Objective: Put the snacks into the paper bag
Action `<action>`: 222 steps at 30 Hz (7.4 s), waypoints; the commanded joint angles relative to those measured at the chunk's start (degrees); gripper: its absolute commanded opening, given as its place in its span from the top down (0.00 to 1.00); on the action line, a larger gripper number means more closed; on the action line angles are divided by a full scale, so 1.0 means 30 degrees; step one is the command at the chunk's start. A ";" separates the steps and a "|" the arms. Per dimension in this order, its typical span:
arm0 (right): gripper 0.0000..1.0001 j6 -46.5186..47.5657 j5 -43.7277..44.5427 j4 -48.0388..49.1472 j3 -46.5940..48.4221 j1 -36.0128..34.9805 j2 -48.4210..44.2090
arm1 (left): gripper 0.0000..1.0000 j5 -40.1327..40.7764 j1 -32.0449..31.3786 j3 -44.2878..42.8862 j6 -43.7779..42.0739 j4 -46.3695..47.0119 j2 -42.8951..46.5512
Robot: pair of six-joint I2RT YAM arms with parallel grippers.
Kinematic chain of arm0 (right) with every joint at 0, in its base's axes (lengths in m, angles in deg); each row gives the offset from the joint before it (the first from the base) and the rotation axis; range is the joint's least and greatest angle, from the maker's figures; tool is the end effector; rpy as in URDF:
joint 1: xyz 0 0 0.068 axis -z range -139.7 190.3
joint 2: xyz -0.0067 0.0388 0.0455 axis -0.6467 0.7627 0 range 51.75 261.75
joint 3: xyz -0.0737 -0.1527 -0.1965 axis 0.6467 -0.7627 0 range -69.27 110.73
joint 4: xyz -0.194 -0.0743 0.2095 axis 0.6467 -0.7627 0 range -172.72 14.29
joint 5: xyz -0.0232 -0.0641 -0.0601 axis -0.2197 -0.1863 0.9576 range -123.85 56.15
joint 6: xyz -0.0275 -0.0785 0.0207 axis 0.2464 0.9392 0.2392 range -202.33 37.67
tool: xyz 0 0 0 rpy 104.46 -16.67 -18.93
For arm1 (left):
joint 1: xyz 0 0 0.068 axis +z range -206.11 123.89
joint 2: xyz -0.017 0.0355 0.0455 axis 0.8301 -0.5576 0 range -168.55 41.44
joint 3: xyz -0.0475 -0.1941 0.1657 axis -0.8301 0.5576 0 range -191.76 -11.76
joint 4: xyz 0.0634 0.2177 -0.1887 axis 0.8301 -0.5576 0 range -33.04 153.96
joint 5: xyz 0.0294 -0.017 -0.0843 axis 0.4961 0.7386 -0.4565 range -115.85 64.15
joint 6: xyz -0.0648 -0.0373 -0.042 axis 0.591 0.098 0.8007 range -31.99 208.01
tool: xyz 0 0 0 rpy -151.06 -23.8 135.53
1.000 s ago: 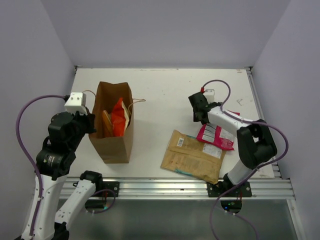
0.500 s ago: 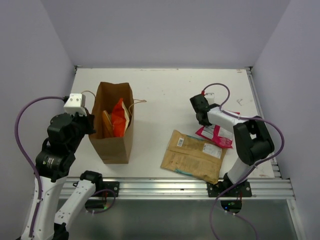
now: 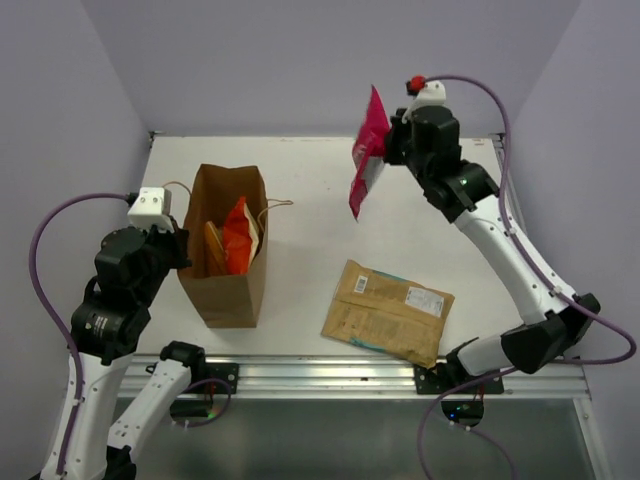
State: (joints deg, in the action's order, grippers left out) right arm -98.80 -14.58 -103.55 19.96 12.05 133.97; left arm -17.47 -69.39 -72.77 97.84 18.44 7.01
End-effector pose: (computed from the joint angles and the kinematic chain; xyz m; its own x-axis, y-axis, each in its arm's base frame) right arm 0.3581 0.1641 0.4037 -0.3499 0.1159 -0.9296 -0.0790 0.9851 0.1526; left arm 0.1760 -0.0302 0.3859 -0.3273 -0.0963 -0.9400 0.0378 0.9927 -0.1149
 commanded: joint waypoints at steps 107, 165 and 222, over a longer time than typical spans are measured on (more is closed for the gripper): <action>0.01 -0.9888 0.7993 -0.7951 -0.9433 -1.3083 -0.0480 | 1.00 0.2187 -0.0965 -0.1082 -0.0434 0.1285 0.1224; 1.00 -0.4969 -0.6770 0.9187 0.8894 -1.3018 0.5462 | 1.00 0.3212 -0.0965 0.0006 -0.0345 0.1403 0.1078; 1.00 -0.4590 0.1516 -0.3201 0.9539 -1.6277 1.2056 | 1.00 0.3153 -0.1140 -0.0053 -0.0463 0.1432 0.1312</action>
State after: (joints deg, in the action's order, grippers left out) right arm -115.67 -13.31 -110.59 42.60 -36.54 169.66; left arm -9.01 -72.43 -71.42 96.33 16.17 10.24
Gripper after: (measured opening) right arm 0.029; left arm 0.016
